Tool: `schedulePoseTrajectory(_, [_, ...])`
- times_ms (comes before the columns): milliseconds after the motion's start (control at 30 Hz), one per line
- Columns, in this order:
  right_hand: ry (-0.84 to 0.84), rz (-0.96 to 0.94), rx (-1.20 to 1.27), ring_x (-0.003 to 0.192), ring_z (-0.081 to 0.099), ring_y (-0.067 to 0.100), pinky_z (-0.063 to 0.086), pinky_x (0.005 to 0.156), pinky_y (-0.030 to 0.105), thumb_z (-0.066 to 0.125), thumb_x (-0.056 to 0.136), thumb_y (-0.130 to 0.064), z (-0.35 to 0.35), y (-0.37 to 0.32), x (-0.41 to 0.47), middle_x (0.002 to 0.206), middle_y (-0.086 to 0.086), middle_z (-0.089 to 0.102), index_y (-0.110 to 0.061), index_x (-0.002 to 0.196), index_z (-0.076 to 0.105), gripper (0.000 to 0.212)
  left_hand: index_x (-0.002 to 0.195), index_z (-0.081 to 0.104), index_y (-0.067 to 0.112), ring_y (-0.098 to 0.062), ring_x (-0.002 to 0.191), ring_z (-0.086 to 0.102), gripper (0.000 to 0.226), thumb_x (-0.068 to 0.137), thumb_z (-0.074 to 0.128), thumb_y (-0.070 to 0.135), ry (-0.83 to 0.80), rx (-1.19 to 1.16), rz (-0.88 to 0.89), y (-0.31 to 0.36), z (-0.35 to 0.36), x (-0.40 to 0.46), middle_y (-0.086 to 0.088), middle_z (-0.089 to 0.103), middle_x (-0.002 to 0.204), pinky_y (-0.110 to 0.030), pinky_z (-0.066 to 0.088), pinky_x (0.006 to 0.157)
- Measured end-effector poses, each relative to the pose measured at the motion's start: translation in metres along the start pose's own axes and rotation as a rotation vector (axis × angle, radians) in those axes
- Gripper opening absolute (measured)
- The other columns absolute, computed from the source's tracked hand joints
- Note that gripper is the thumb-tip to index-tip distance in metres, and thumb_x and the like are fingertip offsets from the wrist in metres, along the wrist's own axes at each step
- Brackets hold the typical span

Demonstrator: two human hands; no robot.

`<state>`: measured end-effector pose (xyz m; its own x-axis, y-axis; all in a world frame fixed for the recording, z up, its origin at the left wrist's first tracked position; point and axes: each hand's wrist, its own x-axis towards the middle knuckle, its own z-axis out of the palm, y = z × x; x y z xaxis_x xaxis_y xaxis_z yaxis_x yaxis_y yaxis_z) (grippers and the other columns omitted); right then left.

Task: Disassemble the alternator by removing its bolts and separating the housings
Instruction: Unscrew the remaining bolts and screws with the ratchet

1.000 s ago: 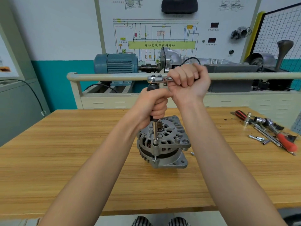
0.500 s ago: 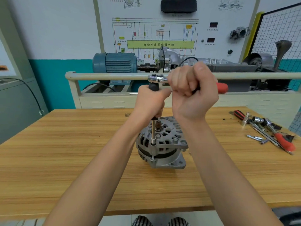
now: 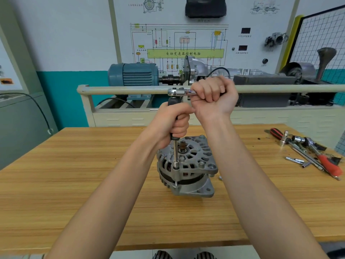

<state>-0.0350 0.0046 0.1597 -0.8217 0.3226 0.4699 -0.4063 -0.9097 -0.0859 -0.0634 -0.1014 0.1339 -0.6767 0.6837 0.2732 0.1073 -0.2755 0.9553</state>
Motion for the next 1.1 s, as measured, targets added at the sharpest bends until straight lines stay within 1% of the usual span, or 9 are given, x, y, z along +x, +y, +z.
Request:
schedulePoseTrajectory(133, [-0.272,-0.287,-0.385,0.037,0.023,0.010,0.025,0.045,0.026,0.038,0.085,-0.009,0.010,0.011,-0.032,0.037,-0.007,0.028,-0.018,0.044,0.037,0.042,0.049,0.026,0.020,-0.010,0.033,0.012,0.048,0.087,0.046,-0.002,0.224,0.090,0.061,0.000,0.009,0.000,0.005,0.020,0.039,-0.013,0.015,0.039])
schedulePoseTrajectory(233, [-0.488,-0.740,-0.883,0.044,0.032,0.005,0.026,0.049,0.023,0.044,0.082,-0.008,0.014,0.033,-0.058,0.049,-0.015,0.038,-0.018,0.056,0.044,0.028,0.056,0.039,0.015,-0.009,0.034,0.035,0.040,0.093,0.050,0.002,0.352,0.235,0.119,-0.003,0.019,-0.003,0.003,0.039,0.048,-0.018,0.028,0.033])
schedulePoseTrajectory(300, [-0.601,-0.863,-1.101,0.049,0.037,-0.003,0.029,0.051,0.016,0.044,0.083,-0.007,0.013,0.043,-0.067,0.056,-0.018,0.040,-0.019,0.060,0.048,0.026,0.063,0.046,0.014,0.002,0.039,0.046,0.034,0.096,0.049,0.005,0.415,0.315,0.214,-0.006,0.023,-0.005,0.004,0.048,0.058,-0.010,0.036,0.039])
schedulePoseTrajectory(433, [-0.544,-0.747,-0.927,0.044,0.029,0.007,0.021,0.049,0.027,0.046,0.078,-0.010,0.016,0.035,-0.059,0.049,-0.012,0.034,-0.026,0.053,0.043,0.030,0.062,0.041,0.011,-0.010,0.040,0.033,0.031,0.089,0.053,0.001,0.381,0.211,0.208,-0.007,0.016,-0.006,0.001,0.038,0.051,-0.019,0.029,0.038])
schedulePoseTrajectory(600, [-0.284,-0.204,-0.332,0.039,0.013,0.012,0.024,0.042,0.022,0.038,0.080,-0.010,0.015,0.000,-0.028,0.033,-0.006,0.025,-0.020,0.039,0.035,0.043,0.050,0.041,0.016,-0.012,0.035,0.026,0.039,0.081,0.059,-0.001,0.071,0.047,0.146,-0.007,0.000,-0.002,0.004,0.032,0.040,-0.019,0.027,0.039])
schedulePoseTrajectory(767, [0.011,0.053,0.047,0.041,0.008,0.008,0.017,0.044,0.018,0.039,0.082,-0.015,0.000,-0.005,0.000,0.036,-0.007,0.015,-0.015,0.039,0.033,0.043,0.045,0.040,0.017,-0.010,0.030,0.025,0.032,0.072,0.058,0.012,-0.206,-0.062,0.021,-0.002,-0.005,0.001,0.003,0.031,0.037,-0.018,0.025,0.037])
schedulePoseTrajectory(833, [0.034,0.035,0.041,0.039,0.009,0.008,0.018,0.041,0.019,0.039,0.083,-0.015,0.000,-0.003,0.002,0.033,-0.005,0.021,-0.015,0.039,0.034,0.044,0.041,0.032,0.018,-0.008,0.028,0.018,0.042,0.076,0.055,0.015,-0.163,-0.010,-0.012,-0.006,-0.003,0.002,0.005,0.024,0.034,-0.016,0.017,0.035])
schedulePoseTrajectory(967, [-0.153,-0.114,-0.169,0.037,0.017,0.012,0.024,0.042,0.024,0.040,0.081,-0.013,0.010,0.003,-0.020,0.035,-0.005,0.025,-0.017,0.041,0.037,0.040,0.038,0.027,0.023,-0.008,0.028,0.014,0.058,0.090,0.046,0.008,-0.014,-0.017,0.009,-0.008,-0.002,0.001,0.007,0.020,0.034,-0.013,0.014,0.037])
schedulePoseTrajectory(1100, [-0.414,-0.554,-0.709,0.041,0.026,0.010,0.023,0.048,0.028,0.041,0.084,-0.005,0.016,0.031,-0.048,0.043,-0.007,0.031,-0.020,0.049,0.040,0.038,0.049,0.034,0.019,-0.008,0.031,0.024,0.044,0.088,0.049,0.005,0.317,0.081,0.103,-0.012,0.011,0.002,0.004,0.030,0.042,-0.012,0.023,0.038])
